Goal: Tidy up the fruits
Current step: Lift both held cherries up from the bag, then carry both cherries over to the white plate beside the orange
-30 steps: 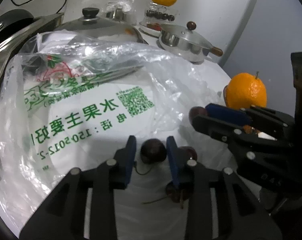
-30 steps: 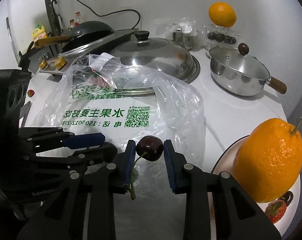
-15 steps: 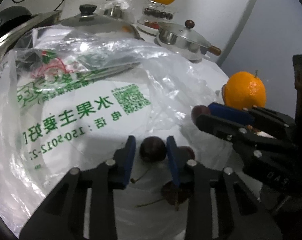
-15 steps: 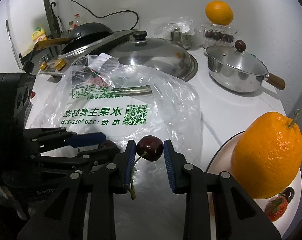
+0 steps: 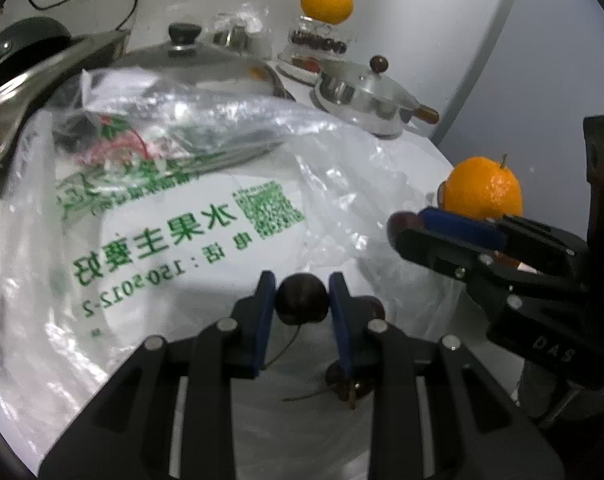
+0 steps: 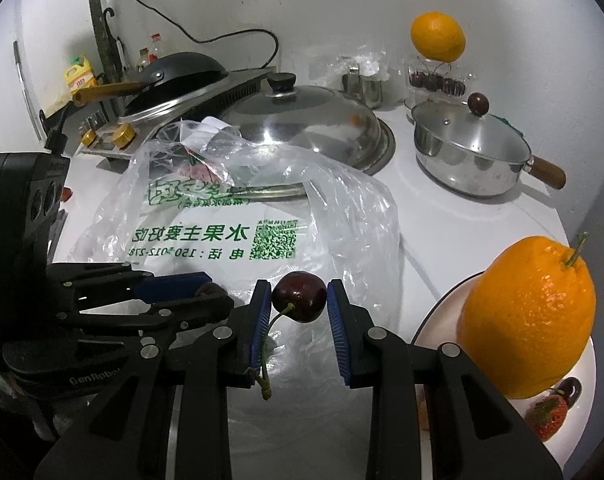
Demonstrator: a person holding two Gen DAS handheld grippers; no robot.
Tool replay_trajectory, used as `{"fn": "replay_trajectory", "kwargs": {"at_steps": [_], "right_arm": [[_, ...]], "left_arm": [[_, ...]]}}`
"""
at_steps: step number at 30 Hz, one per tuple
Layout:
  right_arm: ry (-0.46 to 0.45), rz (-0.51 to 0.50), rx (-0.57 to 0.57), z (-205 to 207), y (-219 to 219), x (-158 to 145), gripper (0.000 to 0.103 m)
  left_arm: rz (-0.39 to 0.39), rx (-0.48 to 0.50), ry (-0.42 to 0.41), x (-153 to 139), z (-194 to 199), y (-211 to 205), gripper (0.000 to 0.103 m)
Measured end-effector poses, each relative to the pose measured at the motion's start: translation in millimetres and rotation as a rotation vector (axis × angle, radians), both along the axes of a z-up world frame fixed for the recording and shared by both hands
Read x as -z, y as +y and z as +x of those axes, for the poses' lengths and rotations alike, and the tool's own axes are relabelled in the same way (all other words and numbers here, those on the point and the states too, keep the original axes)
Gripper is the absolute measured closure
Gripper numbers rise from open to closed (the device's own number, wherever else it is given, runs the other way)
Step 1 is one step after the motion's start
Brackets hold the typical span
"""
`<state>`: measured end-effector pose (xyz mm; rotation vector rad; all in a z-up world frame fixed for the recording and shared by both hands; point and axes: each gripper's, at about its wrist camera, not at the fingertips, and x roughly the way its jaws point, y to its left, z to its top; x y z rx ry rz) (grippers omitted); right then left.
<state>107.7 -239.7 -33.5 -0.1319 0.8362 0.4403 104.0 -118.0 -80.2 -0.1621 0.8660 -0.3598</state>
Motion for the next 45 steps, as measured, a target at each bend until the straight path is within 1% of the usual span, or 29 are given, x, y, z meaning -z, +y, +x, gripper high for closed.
{"fn": "replay_trajectory", "kwargs": {"at_steps": [9,17,23,31,45], "right_arm": [[-0.033,-0.004,-0.015,-9.4,8.0,-15.8,0.072],[-0.081,-0.004,-0.013,-21.7,3.5,-35.5,0.072],[-0.11,-0.01,0.007,-33.5,-11.7,-48.6,0.072],[-0.133,-0.007,0.043,-48.8,-40.2,-57.2,0.072],[-0.146,-0.004,0.141,-72.7,-104.6,-59.7,0.072]], "left_arm": [[0.023,-0.023,-0.071,-24.3,-10.5,9.0,0.075],[0.025,-0.021,-0.115,-43.1,-20.8,3.4,0.075],[0.027,0.001,-0.148,-56.1,-29.8,-12.6,0.075],[0.032,0.039,-0.172,-68.1,-36.8,-39.5,0.075],[0.05,0.129,-0.171,-68.8,-52.2,-97.1,0.075]]}}
